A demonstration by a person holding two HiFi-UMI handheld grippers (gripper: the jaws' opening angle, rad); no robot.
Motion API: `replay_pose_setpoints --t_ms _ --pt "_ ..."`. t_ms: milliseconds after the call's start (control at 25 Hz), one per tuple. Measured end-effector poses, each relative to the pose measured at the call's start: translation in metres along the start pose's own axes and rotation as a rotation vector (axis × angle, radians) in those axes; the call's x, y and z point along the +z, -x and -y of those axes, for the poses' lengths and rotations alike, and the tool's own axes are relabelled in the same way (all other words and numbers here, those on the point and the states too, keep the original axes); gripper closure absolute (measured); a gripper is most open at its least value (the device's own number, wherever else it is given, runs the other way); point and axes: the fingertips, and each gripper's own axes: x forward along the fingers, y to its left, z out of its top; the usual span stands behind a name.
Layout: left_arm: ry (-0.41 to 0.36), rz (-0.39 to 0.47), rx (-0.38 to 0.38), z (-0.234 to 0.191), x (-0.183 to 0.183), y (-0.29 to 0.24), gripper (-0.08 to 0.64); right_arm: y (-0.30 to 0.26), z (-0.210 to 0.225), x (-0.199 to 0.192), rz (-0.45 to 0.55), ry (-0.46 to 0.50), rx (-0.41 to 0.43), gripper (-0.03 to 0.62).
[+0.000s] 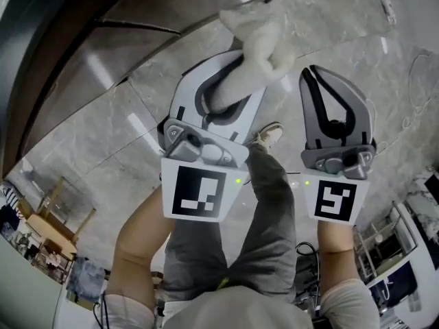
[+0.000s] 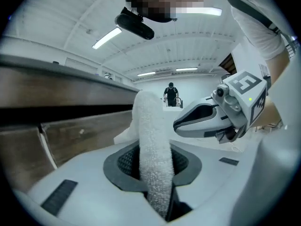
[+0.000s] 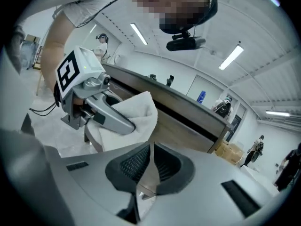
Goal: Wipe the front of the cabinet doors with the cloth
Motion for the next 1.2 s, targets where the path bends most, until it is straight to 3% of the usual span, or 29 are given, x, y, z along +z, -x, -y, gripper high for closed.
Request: replay_pose_setpoints --t_ms 200,360,560,760,1200 --pt "-0.051 0.03 0.037 -0.017 0.098 0.06 0.456 0.03 0.025 0.083 -0.043 -0.047 -0.004 0.541" --pt "-0.059 0.054 0.094 -0.027 0.159 0.104 0.456 0.053 0.03 0.153 -0.032 -0.001 0.063 0.541" --pt "-0.067 0.075 0.157 -0.04 0.226 0.149 0.456 0.081 0.056 0.225 -0.014 0.013 0.063 0.541" --pt "-0.086 0.086 0.179 -0.038 0.268 0.171 0.456 0.097 0.074 0.265 -0.004 0.028 0.073 0.541" --pt "-0.098 0.135 0.198 -0.027 0.321 0.179 0.456 0.114 0.103 0.316 0.056 0.005 0.063 0.541"
